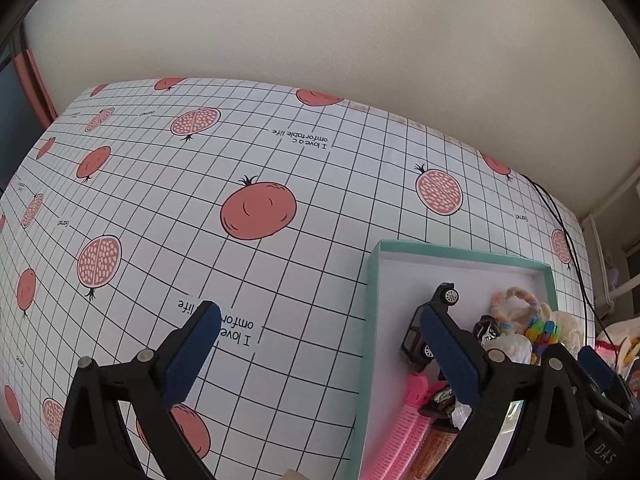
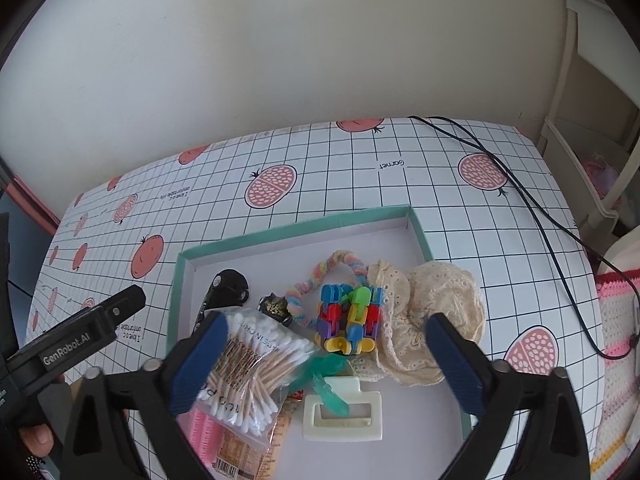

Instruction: Organize objects

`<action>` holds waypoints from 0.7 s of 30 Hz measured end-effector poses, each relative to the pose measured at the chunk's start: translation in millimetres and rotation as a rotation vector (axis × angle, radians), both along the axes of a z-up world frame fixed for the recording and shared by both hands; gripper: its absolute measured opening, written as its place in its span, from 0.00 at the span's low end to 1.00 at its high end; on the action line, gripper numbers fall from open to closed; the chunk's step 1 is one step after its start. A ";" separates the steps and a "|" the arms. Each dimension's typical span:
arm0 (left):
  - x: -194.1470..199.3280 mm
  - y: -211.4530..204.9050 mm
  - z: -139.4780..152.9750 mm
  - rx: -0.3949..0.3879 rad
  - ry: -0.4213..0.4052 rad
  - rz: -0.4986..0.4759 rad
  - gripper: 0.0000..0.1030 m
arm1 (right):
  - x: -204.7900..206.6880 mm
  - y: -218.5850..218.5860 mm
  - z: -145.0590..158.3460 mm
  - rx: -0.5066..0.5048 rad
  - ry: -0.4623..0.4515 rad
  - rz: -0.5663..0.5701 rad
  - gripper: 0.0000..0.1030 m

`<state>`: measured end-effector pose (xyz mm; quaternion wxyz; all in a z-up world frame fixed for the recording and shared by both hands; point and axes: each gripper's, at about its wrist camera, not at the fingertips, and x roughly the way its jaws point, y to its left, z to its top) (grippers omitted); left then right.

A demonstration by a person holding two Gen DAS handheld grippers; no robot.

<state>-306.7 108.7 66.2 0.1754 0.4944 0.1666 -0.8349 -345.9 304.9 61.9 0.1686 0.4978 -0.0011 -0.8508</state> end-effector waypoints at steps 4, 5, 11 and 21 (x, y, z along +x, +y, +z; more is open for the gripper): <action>1.2 -1.5 1.5 -0.002 0.006 0.008 0.97 | -0.2 0.7 0.1 -0.008 0.000 -0.012 1.00; 1.4 -1.8 1.9 -0.004 0.008 0.010 0.97 | -0.1 0.7 -0.2 -0.006 0.001 -0.014 1.00; 3.8 -3.4 5.3 -0.029 0.004 0.015 0.97 | 0.5 -2.4 1.3 0.004 0.004 -0.011 1.00; 16.3 -10.9 25.7 -0.029 0.028 0.018 0.97 | 13.7 -14.8 17.6 0.022 0.037 -0.011 1.00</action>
